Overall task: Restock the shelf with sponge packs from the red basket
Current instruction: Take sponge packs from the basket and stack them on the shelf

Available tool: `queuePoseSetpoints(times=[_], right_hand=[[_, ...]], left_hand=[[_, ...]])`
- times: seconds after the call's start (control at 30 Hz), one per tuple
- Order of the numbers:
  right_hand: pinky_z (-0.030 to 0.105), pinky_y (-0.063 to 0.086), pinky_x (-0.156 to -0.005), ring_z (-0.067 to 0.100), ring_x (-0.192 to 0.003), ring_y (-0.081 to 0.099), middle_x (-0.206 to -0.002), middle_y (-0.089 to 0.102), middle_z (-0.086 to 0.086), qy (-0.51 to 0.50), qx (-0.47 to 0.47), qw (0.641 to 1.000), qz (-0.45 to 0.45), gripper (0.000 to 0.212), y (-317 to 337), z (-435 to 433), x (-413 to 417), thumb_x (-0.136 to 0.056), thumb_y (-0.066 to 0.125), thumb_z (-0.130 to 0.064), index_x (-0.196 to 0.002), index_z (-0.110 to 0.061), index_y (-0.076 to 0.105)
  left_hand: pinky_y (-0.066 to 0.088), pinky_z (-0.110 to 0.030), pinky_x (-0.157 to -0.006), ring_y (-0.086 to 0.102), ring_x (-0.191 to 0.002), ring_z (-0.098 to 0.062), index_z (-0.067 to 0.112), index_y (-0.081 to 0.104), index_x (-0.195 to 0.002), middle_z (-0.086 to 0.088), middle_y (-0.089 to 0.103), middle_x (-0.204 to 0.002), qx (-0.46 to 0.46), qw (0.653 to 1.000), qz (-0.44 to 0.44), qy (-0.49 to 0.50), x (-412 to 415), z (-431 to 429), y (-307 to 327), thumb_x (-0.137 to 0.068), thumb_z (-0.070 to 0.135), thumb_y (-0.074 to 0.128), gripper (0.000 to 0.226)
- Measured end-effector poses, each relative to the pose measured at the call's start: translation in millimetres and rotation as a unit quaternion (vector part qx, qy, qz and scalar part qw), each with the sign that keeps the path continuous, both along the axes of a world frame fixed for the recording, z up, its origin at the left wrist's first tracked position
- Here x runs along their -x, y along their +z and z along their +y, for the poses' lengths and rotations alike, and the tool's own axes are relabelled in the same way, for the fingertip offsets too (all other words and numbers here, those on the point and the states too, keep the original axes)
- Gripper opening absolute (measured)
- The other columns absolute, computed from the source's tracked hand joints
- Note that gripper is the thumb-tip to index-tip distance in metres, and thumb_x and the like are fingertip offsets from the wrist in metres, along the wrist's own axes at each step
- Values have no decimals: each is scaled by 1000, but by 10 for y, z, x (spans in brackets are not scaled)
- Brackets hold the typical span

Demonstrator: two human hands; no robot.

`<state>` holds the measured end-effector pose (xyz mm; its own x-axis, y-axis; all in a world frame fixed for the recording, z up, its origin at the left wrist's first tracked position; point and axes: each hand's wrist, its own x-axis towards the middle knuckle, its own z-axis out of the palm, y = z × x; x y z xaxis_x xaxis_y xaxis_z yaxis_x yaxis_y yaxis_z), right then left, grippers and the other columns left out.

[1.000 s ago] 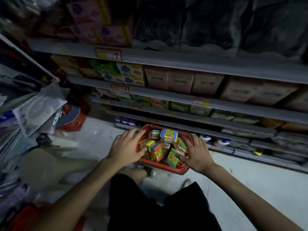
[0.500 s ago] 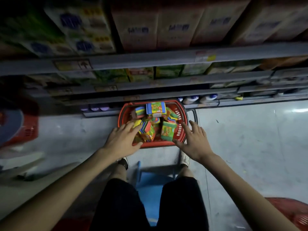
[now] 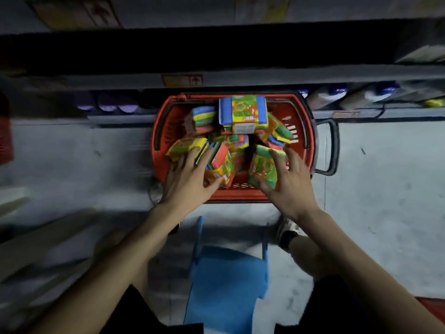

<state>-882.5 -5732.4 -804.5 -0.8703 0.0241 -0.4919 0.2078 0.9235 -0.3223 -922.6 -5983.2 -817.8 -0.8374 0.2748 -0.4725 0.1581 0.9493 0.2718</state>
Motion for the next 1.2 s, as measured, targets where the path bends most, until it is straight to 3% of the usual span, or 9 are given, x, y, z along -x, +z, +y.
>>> queuePoseSetpoints(times=[0.17, 0.3, 0.43, 0.57, 0.67, 0.83, 0.93, 1.07, 1.2], right_hand=[[49, 49, -97, 40, -118, 52, -131, 52, 22, 45, -6, 986, 159, 68, -807, 90, 111, -93, 56, -60, -142, -12, 53], [44, 46, -76, 35, -94, 54, -106, 56, 15, 89, -33, 962, 254, 51, -1246, 141, 239, -92, 61, -56, -117, -12, 68], [42, 45, -73, 31, -88, 53, -97, 56, 9, 156, -74, 949, 265, 43, -1405, 147, 389, -94, 54, -54, -100, -13, 65], [42, 50, -79, 30, -97, 56, -107, 57, 7, 187, -110, 946, 242, 50, -1379, 215, 238, -91, 49, -58, -114, -16, 62], [44, 48, -85, 33, -103, 56, -112, 55, 10, 154, -130, 949, 241, 54, -1255, 227, 78, -89, 54, -57, -119, -12, 59], [43, 47, -70, 41, -92, 56, -102, 55, 18, 80, -152, 940, 294, 56, -1051, 135, -229, -73, 75, -46, -108, -4, 62], [43, 45, -64, 39, -85, 52, -96, 51, 20, 38, -156, 936, 313, 47, -931, 71, -410, -67, 80, -34, -96, -3, 61], [44, 46, -77, 40, -100, 50, -112, 49, 18, -6, -165, 938, 303, 53, -850, 92, -486, -68, 79, -42, -106, -11, 58], [51, 31, -109, 32, -139, 37, -141, 47, 8, 11, -127, 964, 235, 68, -798, 90, -380, -76, 70, -55, -128, -20, 44]], left_hand=[[49, -52, -102, 47, -134, -31, 27, 36, -155, -7, 41, -153, 8, 997, 74, -19, 168, 148, -716, -86, 73, 48, 84], [50, -47, -98, 52, -127, -27, 28, 41, -152, -3, 48, -142, 55, 994, 90, -26, 331, 300, -1021, -82, 84, 31, 91], [42, -41, -103, 48, -129, -21, 30, 37, -151, 2, 50, -140, 90, 989, 93, -67, 435, 405, -1156, -86, 83, 36, 84], [37, -39, -108, 46, -133, -22, 33, 33, -155, 4, 51, -144, 102, 987, 91, -87, 402, 394, -1126, -88, 80, 39, 82], [38, -42, -108, 47, -133, -26, 33, 38, -153, 1, 56, -142, 87, 989, 85, -85, 321, 392, -1072, -87, 76, 47, 79], [39, -44, -109, 46, -132, -32, 33, 45, -148, -4, 54, -138, 52, 991, 95, -77, 133, 381, -883, -83, 66, 64, 75], [42, -41, -106, 49, -124, -30, 34, 58, -136, -2, 53, -124, -47, 991, 112, -47, 34, 332, -825, -82, 52, 74, 59], [37, -25, -80, 54, -110, -23, 26, 66, -124, 1, 43, -106, -151, 986, 68, -18, -161, 201, -864, -83, 37, 81, 45], [44, -28, -91, 54, -111, -18, 27, 58, -135, 0, 43, -118, -119, 992, 44, -20, -278, 86, -1029, -82, 47, 80, 61]])
